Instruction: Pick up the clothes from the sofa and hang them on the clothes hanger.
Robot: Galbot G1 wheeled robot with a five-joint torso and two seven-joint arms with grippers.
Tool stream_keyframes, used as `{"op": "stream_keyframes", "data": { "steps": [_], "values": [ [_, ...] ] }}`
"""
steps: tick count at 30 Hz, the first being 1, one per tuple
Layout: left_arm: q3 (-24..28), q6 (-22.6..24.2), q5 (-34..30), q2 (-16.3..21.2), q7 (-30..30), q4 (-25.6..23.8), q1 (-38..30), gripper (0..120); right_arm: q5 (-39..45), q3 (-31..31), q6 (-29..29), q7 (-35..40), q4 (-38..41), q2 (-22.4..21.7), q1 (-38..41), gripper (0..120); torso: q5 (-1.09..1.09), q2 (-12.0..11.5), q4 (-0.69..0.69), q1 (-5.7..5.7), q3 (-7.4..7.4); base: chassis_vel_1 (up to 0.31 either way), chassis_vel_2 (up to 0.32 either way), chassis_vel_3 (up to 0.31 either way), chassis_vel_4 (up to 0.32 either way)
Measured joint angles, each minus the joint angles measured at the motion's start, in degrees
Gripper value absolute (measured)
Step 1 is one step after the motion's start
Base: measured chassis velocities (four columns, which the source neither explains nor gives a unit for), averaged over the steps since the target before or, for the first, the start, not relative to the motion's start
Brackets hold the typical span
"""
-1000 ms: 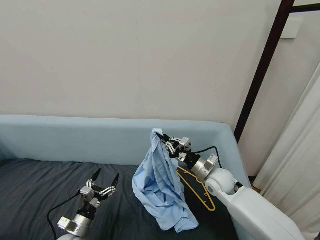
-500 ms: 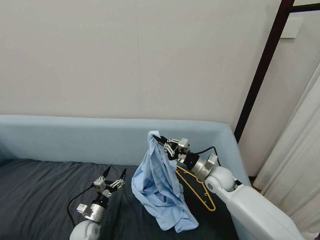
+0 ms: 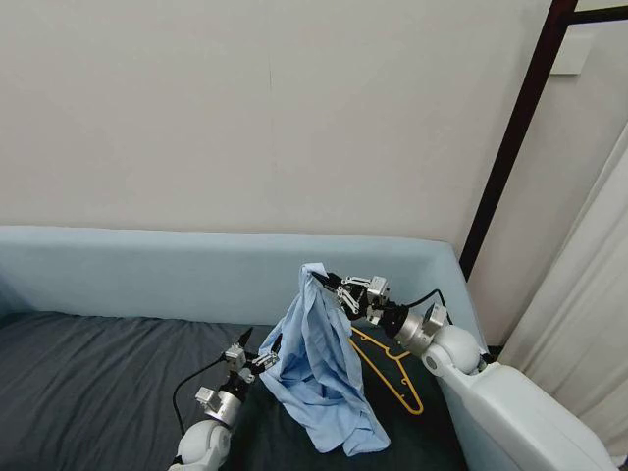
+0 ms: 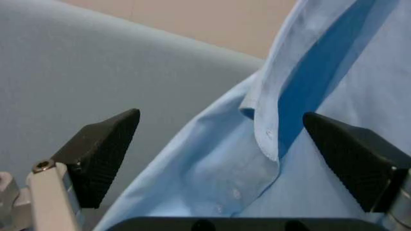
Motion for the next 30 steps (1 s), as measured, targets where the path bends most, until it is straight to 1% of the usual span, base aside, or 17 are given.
{"op": "stream_keyframes", "data": {
  "steps": [4, 5, 7, 8, 9, 12, 13, 17, 18, 24, 25, 29, 30],
  "values": [
    [0.7, -0.8, 1.1, -2.0, 0.0, 2.9, -1.6, 100, 0.0, 0.1, 0.0, -0.1, 0.8, -0.3, -0.3, 0, 0.00, 0.0, 0.00, 0.00, 0.00, 0.000, 0.000, 0.000, 0.000],
    [0.7, -0.8, 1.1, -2.0, 0.0, 2.9, -1.6, 100, 0.0, 0.1, 0.0, -0.1, 0.8, -0.3, -0.3, 0, 0.00, 0.0, 0.00, 0.00, 0.00, 0.000, 0.000, 0.000, 0.000],
    [0.8, -1.2, 1.3, -2.6, 0.0, 3.9, -2.1, 96, -0.1, 0.1, 0.0, -0.1, 0.8, -0.2, -0.4, 0, 0.00, 0.0, -0.01, 0.00, 0.00, 0.000, 0.000, 0.000, 0.000],
    [0.8, -1.5, 1.4, -2.8, 0.0, 4.2, -2.2, 92, -0.1, 0.2, 0.0, 0.0, 0.7, -0.1, -0.4, 0, 0.00, 0.0, 0.00, 0.00, 0.00, 0.000, 0.000, 0.000, 0.000],
    [0.8, -1.5, 1.4, -2.8, 0.0, 4.2, -2.2, 92, -0.1, 0.2, 0.0, 0.0, 0.7, -0.1, -0.4, 0, 0.00, 0.0, 0.00, 0.00, 0.00, 0.000, 0.000, 0.000, 0.000],
    [0.8, -1.7, 1.3, -2.7, 0.1, 4.3, -2.0, 79, -0.3, 0.3, 0.0, 0.3, 0.6, 0.2, -0.4, 0, 0.00, 0.0, 0.00, 0.00, 0.00, 0.000, 0.000, 0.000, 0.000],
    [0.8, -1.7, 1.3, -2.7, 0.1, 4.3, -2.0, 79, -0.3, 0.3, 0.0, 0.3, 0.6, 0.2, -0.4, 0, 0.00, 0.0, 0.00, 0.00, 0.00, 0.000, 0.000, 0.000, 0.000],
    [0.6, -2.2, 1.1, -1.8, 0.5, 4.2, -1.5, 60, -0.6, 0.8, 0.0, 0.7, 0.7, 0.3, -0.9, 0, 0.00, 0.0, 0.01, 0.00, 0.00, 0.000, 0.000, 0.000, 0.000],
    [0.6, -2.2, 1.1, -1.8, 0.5, 4.2, -1.5, 60, -0.6, 0.8, 0.0, 0.7, 0.7, 0.3, -0.9, 0, 0.00, 0.0, 0.01, 0.00, 0.00, 0.000, 0.000, 0.000, 0.000],
    [0.5, -3.0, 1.0, -1.7, 1.9, 4.2, -1.1, 34, -0.7, 1.4, 0.0, 1.7, 0.8, 0.1, -1.4, 0, -0.01, 0.0, 0.00, 0.00, 0.00, 0.000, 0.000, 0.000, 0.000],
    [0.5, -3.0, 1.0, -1.7, 1.9, 4.2, -1.1, 34, -0.7, 1.4, 0.0, 1.7, 0.8, 0.1, -1.4, 0, -0.01, 0.0, 0.00, 0.00, 0.00, 0.000, 0.000, 0.000, 0.000],
    [0.3, -3.7, 1.0, -2.0, 2.1, 4.1, -0.6, 16, -0.6, 1.7, 0.0, 2.1, 0.9, 0.1, -1.5, 0, -0.01, 0.0, 0.00, 0.00, 0.00, 0.000, 0.000, 0.000, 0.000],
    [0.3, -3.7, 1.0, -2.0, 2.1, 4.1, -0.6, 16, -0.6, 1.7, 0.0, 2.1, 0.9, 0.1, -1.5, 0, -0.01, 0.0, 0.00, 0.00, 0.00, 0.000, 0.000, 0.000, 0.000]
  ]
}}
